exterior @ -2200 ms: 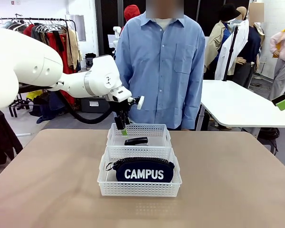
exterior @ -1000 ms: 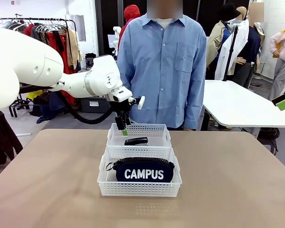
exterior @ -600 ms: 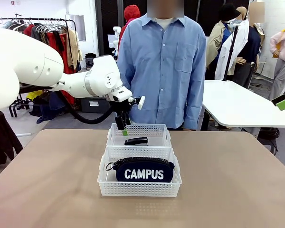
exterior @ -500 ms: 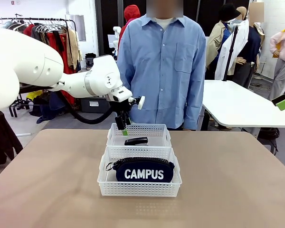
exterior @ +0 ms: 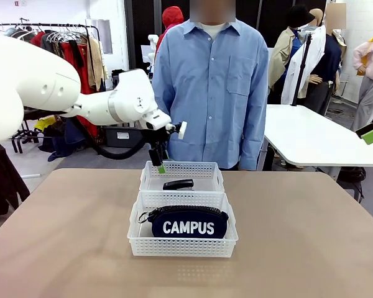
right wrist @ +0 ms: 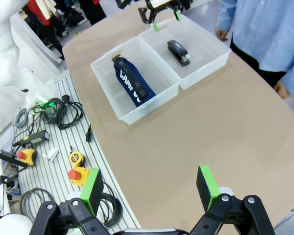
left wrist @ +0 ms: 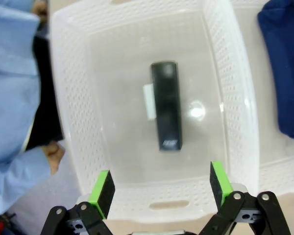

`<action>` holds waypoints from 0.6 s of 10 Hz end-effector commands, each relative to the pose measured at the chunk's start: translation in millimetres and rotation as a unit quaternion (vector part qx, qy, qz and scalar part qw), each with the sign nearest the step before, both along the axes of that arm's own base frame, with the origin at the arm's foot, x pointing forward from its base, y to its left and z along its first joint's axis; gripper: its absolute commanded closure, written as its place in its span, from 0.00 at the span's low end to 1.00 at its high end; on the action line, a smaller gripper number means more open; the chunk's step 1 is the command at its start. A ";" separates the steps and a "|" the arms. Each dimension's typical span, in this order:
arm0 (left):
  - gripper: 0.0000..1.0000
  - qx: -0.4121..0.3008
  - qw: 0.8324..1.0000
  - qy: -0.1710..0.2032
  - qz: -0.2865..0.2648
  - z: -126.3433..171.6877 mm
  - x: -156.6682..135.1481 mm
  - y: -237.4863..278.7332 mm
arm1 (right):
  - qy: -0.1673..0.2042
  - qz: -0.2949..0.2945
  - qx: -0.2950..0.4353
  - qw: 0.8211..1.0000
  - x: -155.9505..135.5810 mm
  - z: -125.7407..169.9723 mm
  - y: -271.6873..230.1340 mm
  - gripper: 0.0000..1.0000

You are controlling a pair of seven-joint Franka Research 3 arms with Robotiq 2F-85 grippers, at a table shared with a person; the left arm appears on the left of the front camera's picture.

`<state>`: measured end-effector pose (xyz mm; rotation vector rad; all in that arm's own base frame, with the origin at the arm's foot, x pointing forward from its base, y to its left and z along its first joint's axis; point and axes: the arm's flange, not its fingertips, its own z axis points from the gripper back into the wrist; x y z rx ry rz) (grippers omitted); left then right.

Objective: Distribute items into two baskets.
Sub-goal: Place the picked Stapler into the Organizing basket as instructed by the person.

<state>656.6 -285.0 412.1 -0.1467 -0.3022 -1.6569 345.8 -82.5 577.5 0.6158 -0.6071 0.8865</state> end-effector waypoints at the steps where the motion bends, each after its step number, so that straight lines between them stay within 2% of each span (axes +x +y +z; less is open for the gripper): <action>1: 0.00 0.001 0.996 -0.020 0.092 39.5 10.4 49.1 | -0.003 0.001 0.005 1.000 0.5 1.5 1.6 0.00; 3: 0.00 -0.003 0.990 -0.037 0.136 89.2 14.9 105.0 | -0.003 0.001 0.005 1.000 0.5 1.5 1.6 0.00; 4: 0.00 -0.006 0.987 -0.031 0.155 110.2 11.8 130.1 | -0.003 0.001 0.005 1.000 0.5 1.5 1.6 0.00; 6: 0.00 -0.036 0.978 0.008 0.207 153.0 2.1 179.0 | -0.003 0.001 0.005 1.000 0.5 1.5 1.6 0.00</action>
